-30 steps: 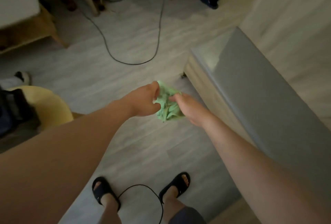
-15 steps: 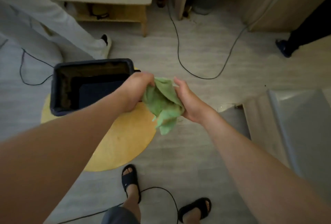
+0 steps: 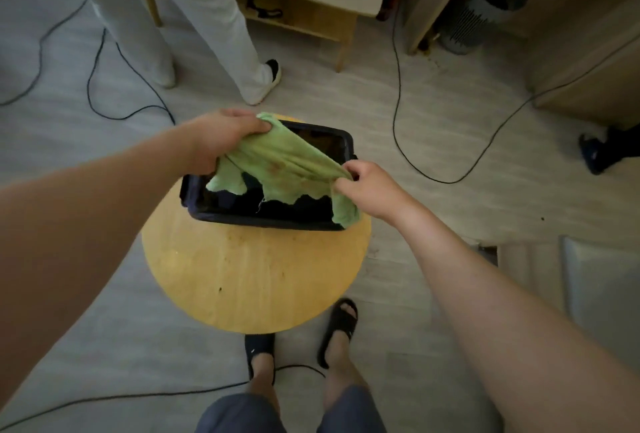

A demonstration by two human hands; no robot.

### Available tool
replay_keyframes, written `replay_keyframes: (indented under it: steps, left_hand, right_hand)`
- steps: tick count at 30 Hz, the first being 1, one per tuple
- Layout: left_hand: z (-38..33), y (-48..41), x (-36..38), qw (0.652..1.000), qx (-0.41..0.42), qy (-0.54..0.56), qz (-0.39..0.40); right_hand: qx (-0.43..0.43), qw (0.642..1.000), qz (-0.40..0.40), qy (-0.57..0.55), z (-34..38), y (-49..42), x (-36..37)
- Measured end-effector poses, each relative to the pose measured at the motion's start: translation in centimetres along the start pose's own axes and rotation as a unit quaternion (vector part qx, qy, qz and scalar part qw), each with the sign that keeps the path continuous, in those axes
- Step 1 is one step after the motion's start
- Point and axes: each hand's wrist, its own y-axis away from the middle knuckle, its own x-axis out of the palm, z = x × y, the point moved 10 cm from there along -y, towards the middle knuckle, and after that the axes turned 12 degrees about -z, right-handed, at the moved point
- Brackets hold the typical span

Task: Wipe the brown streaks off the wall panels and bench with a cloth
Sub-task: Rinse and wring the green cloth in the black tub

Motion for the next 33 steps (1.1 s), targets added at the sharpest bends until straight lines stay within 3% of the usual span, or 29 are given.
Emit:
replay_keyframes:
  steps: [3, 5, 9, 15, 18, 22, 28, 30, 33]
  left_hand:
    - [3.0, -1.3, -2.3, 0.993, -0.050, -0.094, 0.053]
    - [4.7, -2.5, -3.4, 0.992, -0.086, -0.090, 0.014]
    - [6.5, -6.0, -2.9, 0.994, -0.061, -0.035, -0.082]
    - [8.8, -9.7, 0.7, 0.994, -0.051, -0.055, -0.081]
    - [8.5, -9.4, 1.6, 0.989, -0.042, -0.136, -0.050]
    - [10.2, -9.5, 2.1, 0.951, -0.030, -0.306, -0.009]
    - [13.3, -11.6, 2.1, 0.935, -0.066, -0.349, 0.007]
    - [14.7, -12.0, 2.5, 0.948, -0.111, -0.299, 0.010]
    - [17.3, -11.3, 3.1, 0.963, -0.256, -0.088, -0.002]
  right_hand:
    - [-0.038, 0.999, -0.015, -0.013, 1.6, -1.8, 2.0]
    - [-0.041, 0.999, -0.007, -0.015, 1.9, -2.8, 3.9]
    - [0.016, 1.000, -0.007, -0.025, 0.4, -5.6, 7.0]
    - [0.045, 0.997, -0.055, 0.008, -2.5, -9.2, 7.9]
    - [0.016, 0.998, -0.060, 0.023, -3.1, -10.3, 8.7]
    - [-0.005, 0.998, -0.044, 0.050, -3.8, -11.9, 11.2]
    - [0.117, 0.982, 0.013, 0.148, -8.2, -13.4, 15.7]
    - [0.171, 0.973, 0.031, 0.150, -8.9, -13.3, 16.9]
    - [0.223, 0.970, 0.069, 0.064, -7.8, -13.0, 19.2]
